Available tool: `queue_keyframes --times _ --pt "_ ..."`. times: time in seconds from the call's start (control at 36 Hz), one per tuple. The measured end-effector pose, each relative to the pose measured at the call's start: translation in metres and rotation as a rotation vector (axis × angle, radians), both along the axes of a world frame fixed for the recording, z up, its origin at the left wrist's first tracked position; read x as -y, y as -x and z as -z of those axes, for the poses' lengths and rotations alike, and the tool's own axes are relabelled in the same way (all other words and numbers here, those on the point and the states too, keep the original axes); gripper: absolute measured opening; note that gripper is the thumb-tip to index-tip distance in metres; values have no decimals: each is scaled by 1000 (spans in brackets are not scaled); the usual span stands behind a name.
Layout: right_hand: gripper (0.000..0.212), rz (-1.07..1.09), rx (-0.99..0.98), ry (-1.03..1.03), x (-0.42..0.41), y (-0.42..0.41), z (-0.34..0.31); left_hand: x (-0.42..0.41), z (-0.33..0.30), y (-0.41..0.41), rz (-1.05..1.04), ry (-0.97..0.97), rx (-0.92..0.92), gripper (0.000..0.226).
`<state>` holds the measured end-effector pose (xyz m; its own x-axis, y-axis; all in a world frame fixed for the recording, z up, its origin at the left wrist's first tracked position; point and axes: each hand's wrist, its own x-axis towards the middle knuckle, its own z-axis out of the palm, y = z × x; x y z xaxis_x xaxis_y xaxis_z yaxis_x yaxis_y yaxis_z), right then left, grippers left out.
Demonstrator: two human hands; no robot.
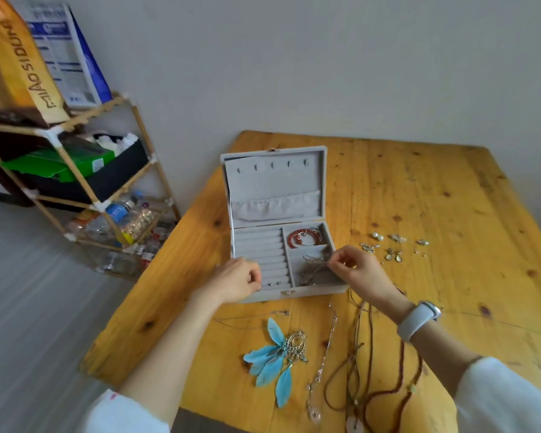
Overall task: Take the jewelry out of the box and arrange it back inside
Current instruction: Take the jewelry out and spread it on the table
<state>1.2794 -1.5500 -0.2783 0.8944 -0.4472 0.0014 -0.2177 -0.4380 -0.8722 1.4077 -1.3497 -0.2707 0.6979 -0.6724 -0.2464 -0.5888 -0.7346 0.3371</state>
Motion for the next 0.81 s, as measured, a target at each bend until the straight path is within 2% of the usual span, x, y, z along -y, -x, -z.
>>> queue_keyframes --times 0.08,0.22,0.31,0.44,0.61,0.81 --pt "12 66 37 -7 13 14 -1 -5 6 1 8 73 -21 5" --pt "13 203 43 -7 46 45 9 -4 9 19 -95 374 -51 17" --pt "12 290 20 6 64 61 16 10 13 27 -114 431 -54 24" --pt "5 325 -9 7 81 78 26 21 23 27 -220 509 -18 16" --pt "3 355 14 87 80 72 34 4 21 16 -269 429 48 17" --pt "4 332 17 97 67 56 40 11 10 16 -206 244 -95 5"
